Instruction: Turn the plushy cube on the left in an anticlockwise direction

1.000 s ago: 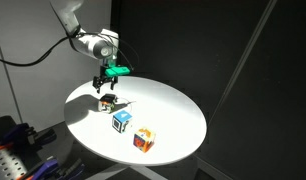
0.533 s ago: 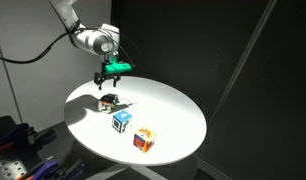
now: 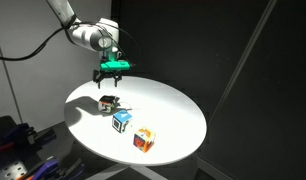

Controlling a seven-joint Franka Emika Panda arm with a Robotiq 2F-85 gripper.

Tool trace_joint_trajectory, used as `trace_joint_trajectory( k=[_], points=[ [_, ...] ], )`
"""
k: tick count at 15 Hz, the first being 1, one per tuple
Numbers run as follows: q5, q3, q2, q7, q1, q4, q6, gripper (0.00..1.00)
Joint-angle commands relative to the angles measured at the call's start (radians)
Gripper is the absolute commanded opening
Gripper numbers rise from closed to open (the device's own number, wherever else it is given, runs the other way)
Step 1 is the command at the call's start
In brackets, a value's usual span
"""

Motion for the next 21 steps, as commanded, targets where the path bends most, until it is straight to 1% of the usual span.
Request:
trace_joint_trajectory(
  k=[1,6,12,21],
  points=[
    [-0.012,-0.017,-0.088,0.142,0.002,-0.067,-0.017,1.00],
    [-0.008,-0.027,-0.145,0.313,0.001,-0.114,-0.013,1.00],
    [0.015,-0.033,-0.181,0.517,-0.002,-0.145,0.009,1.00],
    [0.015,-0.051,-0.198,0.824,0.005,-0.181,0.132,1.00]
  ],
)
